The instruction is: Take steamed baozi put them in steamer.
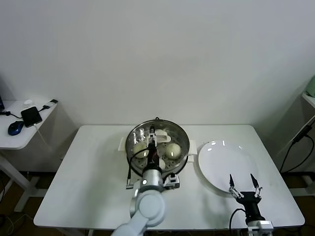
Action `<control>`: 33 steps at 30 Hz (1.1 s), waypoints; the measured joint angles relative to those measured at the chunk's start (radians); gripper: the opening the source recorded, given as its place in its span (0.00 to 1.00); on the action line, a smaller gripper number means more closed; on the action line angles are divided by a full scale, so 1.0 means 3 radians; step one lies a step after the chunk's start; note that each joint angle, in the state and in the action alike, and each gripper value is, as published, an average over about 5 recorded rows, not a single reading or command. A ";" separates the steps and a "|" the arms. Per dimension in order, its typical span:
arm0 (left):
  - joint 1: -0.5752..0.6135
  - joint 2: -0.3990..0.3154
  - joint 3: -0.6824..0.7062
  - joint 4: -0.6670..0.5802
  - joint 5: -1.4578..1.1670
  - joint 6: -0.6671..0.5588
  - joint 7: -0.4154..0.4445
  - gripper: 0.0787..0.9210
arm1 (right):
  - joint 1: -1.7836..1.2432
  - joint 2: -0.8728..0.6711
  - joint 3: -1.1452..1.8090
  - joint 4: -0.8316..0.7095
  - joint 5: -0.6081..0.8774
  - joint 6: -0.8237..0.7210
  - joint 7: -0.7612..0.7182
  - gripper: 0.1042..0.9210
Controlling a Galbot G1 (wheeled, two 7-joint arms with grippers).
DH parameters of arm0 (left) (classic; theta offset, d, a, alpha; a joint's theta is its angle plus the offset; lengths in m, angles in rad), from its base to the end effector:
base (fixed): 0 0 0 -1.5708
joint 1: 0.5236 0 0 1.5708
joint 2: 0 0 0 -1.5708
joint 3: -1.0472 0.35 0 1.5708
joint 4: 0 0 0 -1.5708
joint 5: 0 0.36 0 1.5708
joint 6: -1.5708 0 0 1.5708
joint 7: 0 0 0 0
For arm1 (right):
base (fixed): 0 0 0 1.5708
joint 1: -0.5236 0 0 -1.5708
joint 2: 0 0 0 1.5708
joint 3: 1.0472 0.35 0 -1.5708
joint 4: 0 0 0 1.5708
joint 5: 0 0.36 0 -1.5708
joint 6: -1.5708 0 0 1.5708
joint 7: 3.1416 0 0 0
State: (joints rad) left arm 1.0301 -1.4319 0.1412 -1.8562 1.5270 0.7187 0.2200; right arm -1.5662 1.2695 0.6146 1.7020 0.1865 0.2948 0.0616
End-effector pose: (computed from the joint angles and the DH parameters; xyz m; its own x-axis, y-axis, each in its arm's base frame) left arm 0.2765 -0.1766 -0.2711 -0.9997 -0.0240 0.0092 0.0073 0.0804 0.9967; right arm 0.1699 -0.1209 -0.4191 -0.9954 0.0702 0.0657 0.0607 0.9887 -0.1369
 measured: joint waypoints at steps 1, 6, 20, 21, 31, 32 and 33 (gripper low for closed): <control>0.0019 0.0025 -0.0006 -0.0046 -0.0024 -0.0008 0.0004 0.80 | -0.0002 -0.0001 -0.0004 0.0005 0.0000 -0.0008 -0.0005 0.88; 0.0151 0.0166 -0.0071 -0.0329 -0.0196 -0.0081 -0.0038 0.88 | -0.0028 -0.0020 -0.0039 0.0043 0.0005 -0.0061 -0.0032 0.88; 0.0758 0.0427 -0.1279 -0.0871 -0.2416 -0.0999 -0.0827 0.88 | -0.0126 -0.0108 -0.0053 0.0210 0.0113 -0.0047 -0.0006 0.88; 0.0814 0.0449 -0.1408 -0.0864 -0.2640 -0.1084 -0.0862 0.88 | -0.0127 -0.0114 -0.0052 0.0213 0.0117 -0.0040 -0.0006 0.88; 0.1295 0.0601 -0.2100 -0.0431 -0.4659 -0.1912 -0.1003 0.88 | -0.0102 -0.0159 -0.0064 0.0163 0.0197 0.0015 -0.0007 0.88; 0.1327 0.0604 -0.2127 -0.0375 -0.4794 -0.1978 -0.1006 0.88 | -0.0098 -0.0164 -0.0068 0.0150 0.0212 0.0017 -0.0010 0.88; 0.1358 0.0605 -0.2152 -0.0322 -0.4920 -0.2039 -0.1008 0.88 | -0.0095 -0.0168 -0.0072 0.0138 0.0228 0.0018 -0.0014 0.88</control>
State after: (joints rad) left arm 1.4375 -1.2504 -0.5044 -1.9528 0.0511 0.1070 -0.0825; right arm -1.5946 1.2190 0.5928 1.7433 0.2550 0.3003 0.0572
